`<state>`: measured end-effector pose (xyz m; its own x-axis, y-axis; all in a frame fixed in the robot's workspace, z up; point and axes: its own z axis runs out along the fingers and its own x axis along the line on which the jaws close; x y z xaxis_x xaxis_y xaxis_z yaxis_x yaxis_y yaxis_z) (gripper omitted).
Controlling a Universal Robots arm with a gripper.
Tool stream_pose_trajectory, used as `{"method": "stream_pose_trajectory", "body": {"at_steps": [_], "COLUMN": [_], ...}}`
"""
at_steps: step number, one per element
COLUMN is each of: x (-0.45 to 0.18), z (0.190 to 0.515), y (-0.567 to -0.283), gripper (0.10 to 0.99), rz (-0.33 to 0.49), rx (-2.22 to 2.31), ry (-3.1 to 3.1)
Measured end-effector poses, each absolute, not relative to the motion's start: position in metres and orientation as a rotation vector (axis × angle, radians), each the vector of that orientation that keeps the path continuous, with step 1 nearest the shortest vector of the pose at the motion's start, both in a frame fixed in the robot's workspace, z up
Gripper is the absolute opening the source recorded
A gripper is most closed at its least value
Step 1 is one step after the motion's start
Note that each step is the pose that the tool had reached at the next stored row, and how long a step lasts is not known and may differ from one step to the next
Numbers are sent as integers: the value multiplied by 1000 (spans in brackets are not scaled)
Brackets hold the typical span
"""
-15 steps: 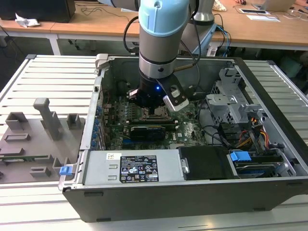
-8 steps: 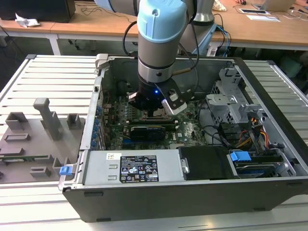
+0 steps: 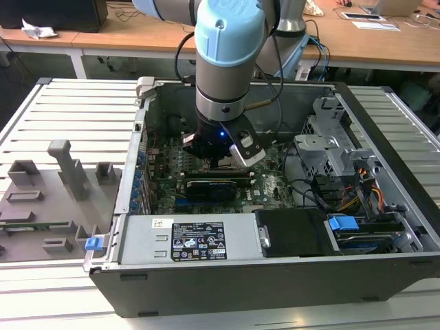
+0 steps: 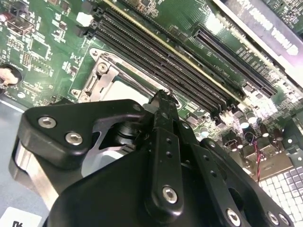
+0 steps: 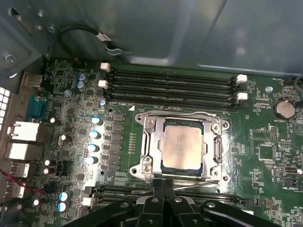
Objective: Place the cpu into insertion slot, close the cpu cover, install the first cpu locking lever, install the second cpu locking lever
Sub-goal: 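Install the second cpu locking lever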
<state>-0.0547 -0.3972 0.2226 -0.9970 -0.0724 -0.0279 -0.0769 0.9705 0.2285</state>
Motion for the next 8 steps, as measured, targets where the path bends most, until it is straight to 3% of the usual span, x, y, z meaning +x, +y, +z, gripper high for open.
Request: {"method": "stream_pose_trajectory", "body": {"at_steps": [8], "x": [-63], "z": [219], "y": [-404], "gripper": [106], "rz": [434], "rx": [-116], "ry": [3088]}}
